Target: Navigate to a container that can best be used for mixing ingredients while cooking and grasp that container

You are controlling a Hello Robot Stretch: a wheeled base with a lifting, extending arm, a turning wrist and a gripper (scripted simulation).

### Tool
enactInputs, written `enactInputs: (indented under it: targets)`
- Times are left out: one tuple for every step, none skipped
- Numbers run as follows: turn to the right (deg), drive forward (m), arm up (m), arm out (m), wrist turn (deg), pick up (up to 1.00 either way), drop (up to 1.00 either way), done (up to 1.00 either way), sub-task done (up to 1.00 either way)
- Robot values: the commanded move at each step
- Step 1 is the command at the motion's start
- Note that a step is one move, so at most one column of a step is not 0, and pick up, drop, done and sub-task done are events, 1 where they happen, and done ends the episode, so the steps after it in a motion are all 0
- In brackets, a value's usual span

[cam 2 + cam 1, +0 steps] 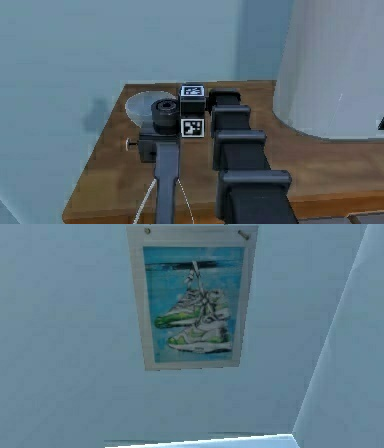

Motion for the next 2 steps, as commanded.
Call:
enactInputs:
  targets:
    - [0.0,0.00,0.00,0.00,45.0,0.00,0.00,0.00,0.00]
    - [0.0,0.00,0.00,0.00,45.0,0.00,0.00,0.00,0.00]
